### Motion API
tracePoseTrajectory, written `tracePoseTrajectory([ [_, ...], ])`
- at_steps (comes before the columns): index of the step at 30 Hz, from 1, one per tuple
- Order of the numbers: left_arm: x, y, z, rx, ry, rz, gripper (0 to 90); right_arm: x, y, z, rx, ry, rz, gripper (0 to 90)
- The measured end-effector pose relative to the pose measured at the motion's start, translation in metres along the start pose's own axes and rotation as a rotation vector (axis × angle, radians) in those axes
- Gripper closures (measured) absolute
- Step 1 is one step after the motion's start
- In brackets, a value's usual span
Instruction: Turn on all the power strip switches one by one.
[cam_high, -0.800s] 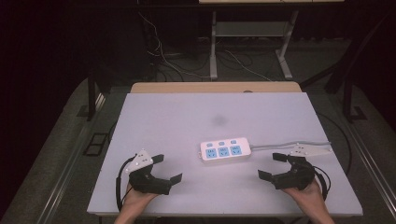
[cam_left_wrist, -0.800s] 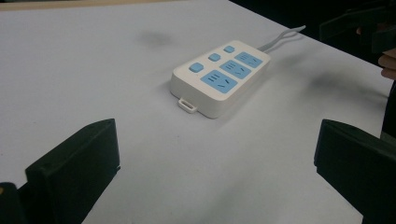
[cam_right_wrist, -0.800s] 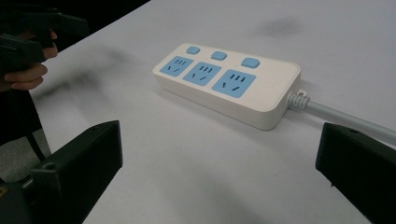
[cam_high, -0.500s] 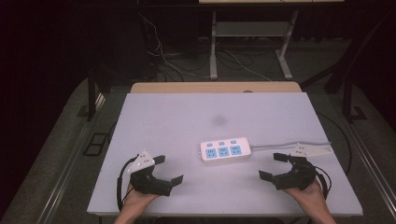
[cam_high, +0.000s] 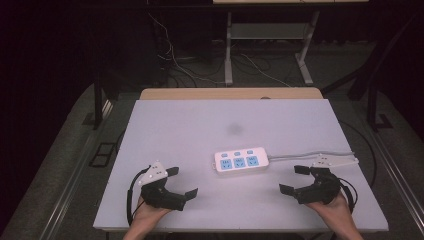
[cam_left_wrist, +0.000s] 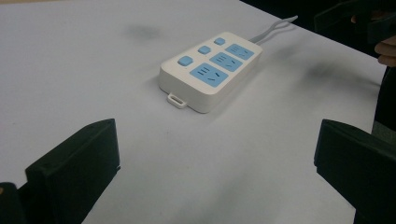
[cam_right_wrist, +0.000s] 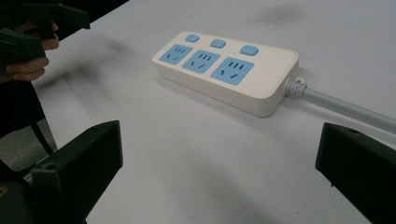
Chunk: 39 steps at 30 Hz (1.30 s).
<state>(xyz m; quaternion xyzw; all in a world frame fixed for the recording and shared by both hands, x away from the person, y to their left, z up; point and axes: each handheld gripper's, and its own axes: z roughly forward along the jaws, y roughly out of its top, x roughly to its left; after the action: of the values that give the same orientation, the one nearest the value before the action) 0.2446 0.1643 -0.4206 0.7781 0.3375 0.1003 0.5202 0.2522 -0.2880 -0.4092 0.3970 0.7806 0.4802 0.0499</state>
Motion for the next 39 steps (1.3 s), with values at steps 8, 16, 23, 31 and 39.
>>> tracePoseTrajectory([
  [8,-0.001,-0.001,0.001,0.003,0.005,-0.003,0.0,-0.002,0.0,-0.002,0.029,0.001,0.002,0.7],
  [16,0.0,-0.001,0.0,0.001,0.007,-0.008,0.0,-0.002,0.007,-0.004,0.062,0.006,-0.005,0.7],
  [23,0.0,-0.001,0.0,0.004,0.005,-0.008,0.0,0.0,0.021,-0.002,0.087,0.012,-0.032,0.7],
  [31,0.001,-0.002,0.001,0.005,0.007,-0.013,0.0,0.002,0.033,0.001,0.106,0.014,-0.059,0.7],
  [39,0.001,-0.002,0.001,0.003,0.007,-0.015,0.0,0.003,0.049,0.006,0.131,0.021,-0.086,0.7],
])
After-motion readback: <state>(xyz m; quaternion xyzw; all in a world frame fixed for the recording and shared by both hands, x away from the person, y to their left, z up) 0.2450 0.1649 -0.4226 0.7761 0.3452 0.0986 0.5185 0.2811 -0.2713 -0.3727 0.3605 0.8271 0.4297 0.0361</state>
